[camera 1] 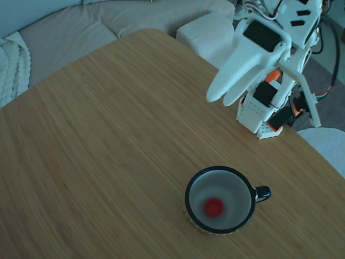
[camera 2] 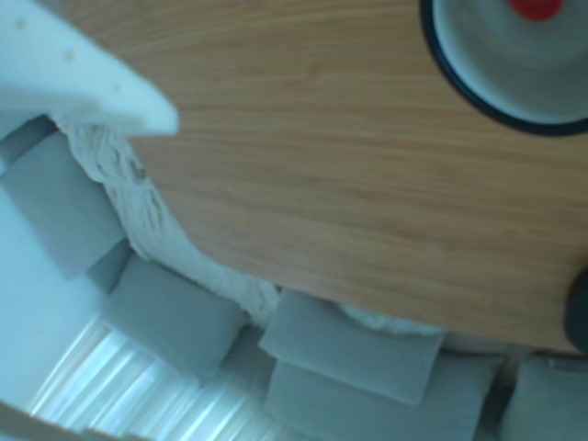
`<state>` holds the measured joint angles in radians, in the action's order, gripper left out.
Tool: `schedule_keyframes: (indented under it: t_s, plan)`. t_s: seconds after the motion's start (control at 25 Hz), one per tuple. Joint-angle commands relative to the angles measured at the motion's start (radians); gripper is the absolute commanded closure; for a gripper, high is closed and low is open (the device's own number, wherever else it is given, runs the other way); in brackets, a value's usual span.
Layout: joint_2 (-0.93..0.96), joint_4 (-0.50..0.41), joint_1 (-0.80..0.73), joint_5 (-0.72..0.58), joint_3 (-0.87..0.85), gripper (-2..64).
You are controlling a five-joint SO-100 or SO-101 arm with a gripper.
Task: Grasp a red cap and put it in the cup.
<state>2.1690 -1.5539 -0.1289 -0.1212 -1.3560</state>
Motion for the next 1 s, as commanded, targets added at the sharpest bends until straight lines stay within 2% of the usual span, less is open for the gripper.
schedule_keyframes:
  t_s: [0.0, 0.28, 0.96]
  plan:
    - [0.052, -0.003, 0.032, 0.003, 0.014, 17.4]
    - [0.167, 0.009, 0.143, 0.003, -0.141, 17.4]
    - [0.584, 0.002, 0.146, 0.006, -0.407, 17.4]
